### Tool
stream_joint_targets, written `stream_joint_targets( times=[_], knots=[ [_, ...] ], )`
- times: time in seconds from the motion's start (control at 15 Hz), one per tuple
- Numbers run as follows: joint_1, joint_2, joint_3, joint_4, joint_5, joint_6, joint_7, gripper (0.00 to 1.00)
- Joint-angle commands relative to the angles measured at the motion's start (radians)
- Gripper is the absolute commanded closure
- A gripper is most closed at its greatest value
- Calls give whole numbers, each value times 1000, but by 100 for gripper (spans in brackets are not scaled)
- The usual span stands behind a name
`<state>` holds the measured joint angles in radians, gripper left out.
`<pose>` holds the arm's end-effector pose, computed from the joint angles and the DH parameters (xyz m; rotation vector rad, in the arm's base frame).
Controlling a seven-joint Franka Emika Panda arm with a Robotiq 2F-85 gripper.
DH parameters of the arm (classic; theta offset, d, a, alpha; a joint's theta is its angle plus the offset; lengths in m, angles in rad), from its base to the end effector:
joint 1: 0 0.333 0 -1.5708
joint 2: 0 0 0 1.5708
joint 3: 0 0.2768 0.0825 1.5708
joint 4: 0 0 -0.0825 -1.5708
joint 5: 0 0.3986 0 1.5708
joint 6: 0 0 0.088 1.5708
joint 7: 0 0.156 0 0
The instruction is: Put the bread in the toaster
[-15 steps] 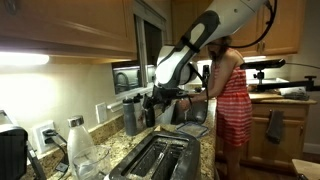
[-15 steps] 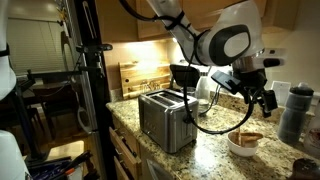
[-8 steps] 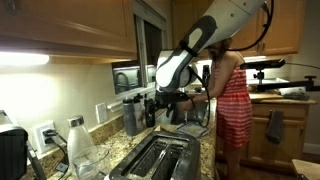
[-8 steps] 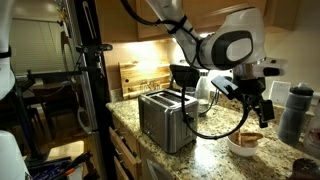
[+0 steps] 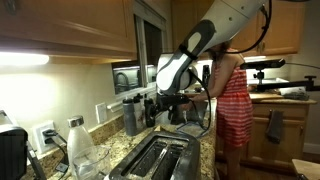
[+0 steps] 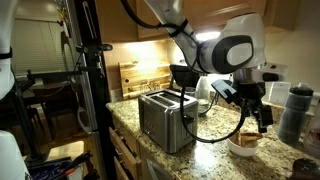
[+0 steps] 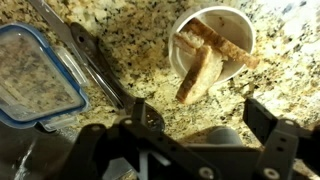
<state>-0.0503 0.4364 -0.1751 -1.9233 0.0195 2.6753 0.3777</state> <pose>0.6475 -0.1472 0.2075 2.9334 -0.8930 0.5042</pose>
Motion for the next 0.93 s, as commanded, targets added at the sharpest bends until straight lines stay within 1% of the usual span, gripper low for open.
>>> stream_joint_targets(
  times=[0.0,0.2,0.27,0.33,0.4,0.53,0.6,0.87],
  knots=[
    [25,12,-26,2,-10,-14,42,0],
    [26,31,-29,2,-10,-11,46,0],
    [27,37,-30,2,-10,-10,47,5],
    [28,42,-31,2,-10,-10,48,22],
    [29,46,-32,3,-10,-11,51,25],
    [31,53,-34,5,-9,-11,52,37],
    [32,55,-35,5,-8,-11,52,46],
    [34,56,-36,4,-7,-9,49,70]
  ],
)
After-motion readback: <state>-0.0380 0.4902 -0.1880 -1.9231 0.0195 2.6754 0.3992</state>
